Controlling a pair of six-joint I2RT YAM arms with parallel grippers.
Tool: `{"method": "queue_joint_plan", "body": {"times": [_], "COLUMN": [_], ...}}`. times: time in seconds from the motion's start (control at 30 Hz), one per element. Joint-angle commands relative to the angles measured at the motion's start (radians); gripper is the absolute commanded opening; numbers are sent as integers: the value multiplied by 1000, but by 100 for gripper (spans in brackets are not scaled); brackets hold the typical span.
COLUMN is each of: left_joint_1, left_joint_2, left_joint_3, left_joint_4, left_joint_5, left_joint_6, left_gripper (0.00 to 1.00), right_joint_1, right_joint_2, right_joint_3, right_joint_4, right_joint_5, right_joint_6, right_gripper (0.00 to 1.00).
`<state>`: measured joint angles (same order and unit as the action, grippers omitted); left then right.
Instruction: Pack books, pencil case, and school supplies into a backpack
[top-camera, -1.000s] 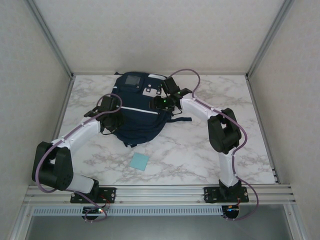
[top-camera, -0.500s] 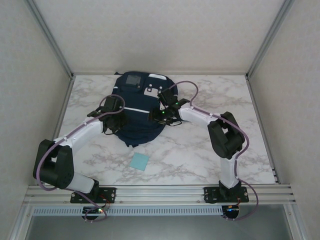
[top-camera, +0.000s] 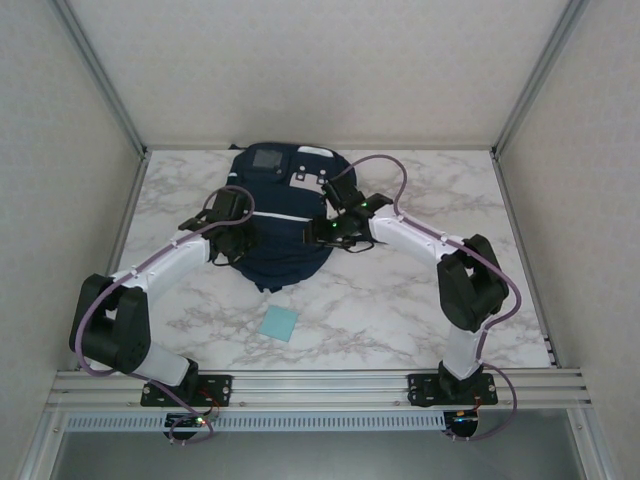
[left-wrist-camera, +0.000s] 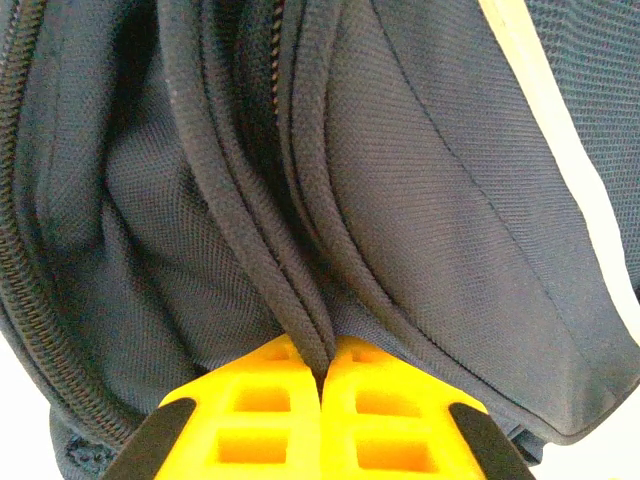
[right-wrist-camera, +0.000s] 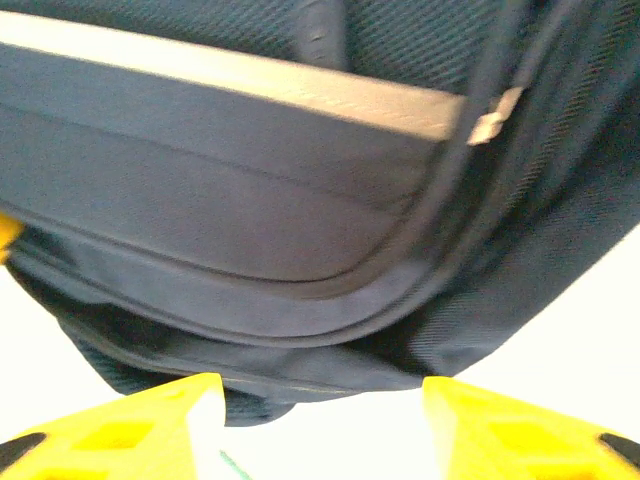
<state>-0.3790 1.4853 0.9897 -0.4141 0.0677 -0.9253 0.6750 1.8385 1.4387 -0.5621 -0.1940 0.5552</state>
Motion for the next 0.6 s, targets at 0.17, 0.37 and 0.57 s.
{"method": "queue_joint_plan", "body": {"times": [0.17,0.37,0.57], "left_joint_1": [-3,-6,-8], "left_joint_2": [-46,-55,-58], "left_joint_3": [8,-2,-10], "left_joint_4": [45,49,58], "left_joint_5": [-22,-11,-11], "left_joint_6": [18,11,-3], "left_gripper": [0,0,0], "right_joint_1": [-86,-91,-88], "right_joint_2": [77,202,270], "right_joint_3": [131,252,305], "right_joint_4": [-7,45,69], "right_joint_5": [63,75,4], "right_joint_6": [-84,-52,-21], "right_gripper": [54,55,53]}}
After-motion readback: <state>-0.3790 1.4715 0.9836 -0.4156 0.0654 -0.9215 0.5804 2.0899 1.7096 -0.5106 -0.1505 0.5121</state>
